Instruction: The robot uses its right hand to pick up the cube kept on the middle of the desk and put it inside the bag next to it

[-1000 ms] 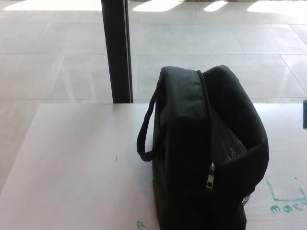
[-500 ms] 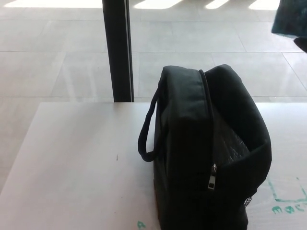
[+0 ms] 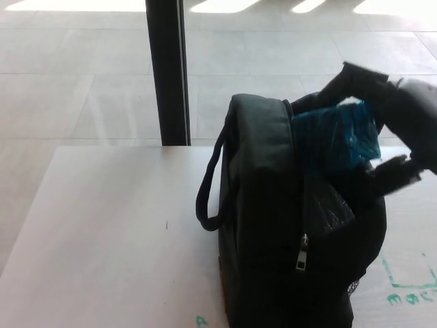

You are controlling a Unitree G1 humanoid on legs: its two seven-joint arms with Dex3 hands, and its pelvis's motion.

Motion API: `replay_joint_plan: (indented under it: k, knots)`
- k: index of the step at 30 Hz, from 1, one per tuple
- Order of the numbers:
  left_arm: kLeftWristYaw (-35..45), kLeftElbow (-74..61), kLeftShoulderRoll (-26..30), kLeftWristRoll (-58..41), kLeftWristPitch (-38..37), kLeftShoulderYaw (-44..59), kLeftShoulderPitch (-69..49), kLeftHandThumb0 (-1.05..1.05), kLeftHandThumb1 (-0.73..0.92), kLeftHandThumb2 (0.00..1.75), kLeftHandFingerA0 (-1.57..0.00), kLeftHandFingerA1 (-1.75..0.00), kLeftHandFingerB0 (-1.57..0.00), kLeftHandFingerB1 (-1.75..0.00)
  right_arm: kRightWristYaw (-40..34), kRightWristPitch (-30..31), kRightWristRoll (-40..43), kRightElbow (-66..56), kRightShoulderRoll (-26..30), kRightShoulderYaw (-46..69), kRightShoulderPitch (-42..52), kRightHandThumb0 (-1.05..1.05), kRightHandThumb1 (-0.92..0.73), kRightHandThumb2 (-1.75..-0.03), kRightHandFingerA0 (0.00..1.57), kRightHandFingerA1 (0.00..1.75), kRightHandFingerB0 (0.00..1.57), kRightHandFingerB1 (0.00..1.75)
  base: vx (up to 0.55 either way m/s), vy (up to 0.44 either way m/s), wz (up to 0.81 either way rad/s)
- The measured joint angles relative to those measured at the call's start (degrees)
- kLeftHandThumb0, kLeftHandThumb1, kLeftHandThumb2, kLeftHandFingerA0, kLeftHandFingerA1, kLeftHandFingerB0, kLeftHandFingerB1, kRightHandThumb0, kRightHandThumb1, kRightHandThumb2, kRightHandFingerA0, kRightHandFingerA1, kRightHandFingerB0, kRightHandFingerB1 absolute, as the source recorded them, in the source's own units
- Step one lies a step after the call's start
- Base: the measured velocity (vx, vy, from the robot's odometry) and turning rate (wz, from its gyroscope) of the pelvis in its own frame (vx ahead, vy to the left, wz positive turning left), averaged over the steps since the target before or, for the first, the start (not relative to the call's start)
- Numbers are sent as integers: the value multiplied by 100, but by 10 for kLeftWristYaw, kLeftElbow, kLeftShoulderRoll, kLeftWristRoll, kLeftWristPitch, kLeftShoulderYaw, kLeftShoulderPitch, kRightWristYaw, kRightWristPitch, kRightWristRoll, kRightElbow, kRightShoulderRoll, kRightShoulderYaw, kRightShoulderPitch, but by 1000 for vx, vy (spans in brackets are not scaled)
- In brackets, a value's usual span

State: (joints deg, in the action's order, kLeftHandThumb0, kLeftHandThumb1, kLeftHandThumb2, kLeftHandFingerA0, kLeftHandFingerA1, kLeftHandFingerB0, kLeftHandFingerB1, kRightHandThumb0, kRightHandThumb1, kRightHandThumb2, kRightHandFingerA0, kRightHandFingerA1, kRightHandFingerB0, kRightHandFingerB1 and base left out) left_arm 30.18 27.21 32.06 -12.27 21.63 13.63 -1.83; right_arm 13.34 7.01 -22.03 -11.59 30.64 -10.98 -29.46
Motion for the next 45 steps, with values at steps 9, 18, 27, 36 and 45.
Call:
replay_joint_plan:
  k: [9, 18, 27, 36, 45]
  knots:
    - [0, 8, 3, 1, -9, -6, 2, -64, 43, 85, -24, -58, -40, -58, 49, -2, -10, -12, 32, -17, 24, -25, -58, -87, 90, 175, 80, 141, 0, 0, 0]
    - [2, 8, 8, 1, -10, -7, 1, -59, 39, 86, -21, -57, -41, -60, 54, -42, -36, 10, 14, -66, 6, -32, -59, -78, 94, 172, 88, 88, 0, 0, 0]
    - [5, 3, 9, 0, -10, -10, 1, -64, 55, 57, -28, -55, -44, -47, 107, -8, -89, 15, -28, -129, -104, -38, -65, -69, 96, 158, 71, 68, 0, 0, 0]
    - [6, 7, 12, 2, -13, -14, 3, -65, 44, 86, -22, -56, -38, -57, 175, 28, -152, 17, 4, -166, -153, -90, -52, -82, 0, 11, 11, 16, 0, 0, 0]
    - [6, 7, 12, 2, -13, -15, 4, -62, 42, 85, -21, -56, -38, -57, 245, 43, -197, 17, 40, -190, -188, -86, -47, -91, 0, 29, 0, 0, 0, 0, 0]
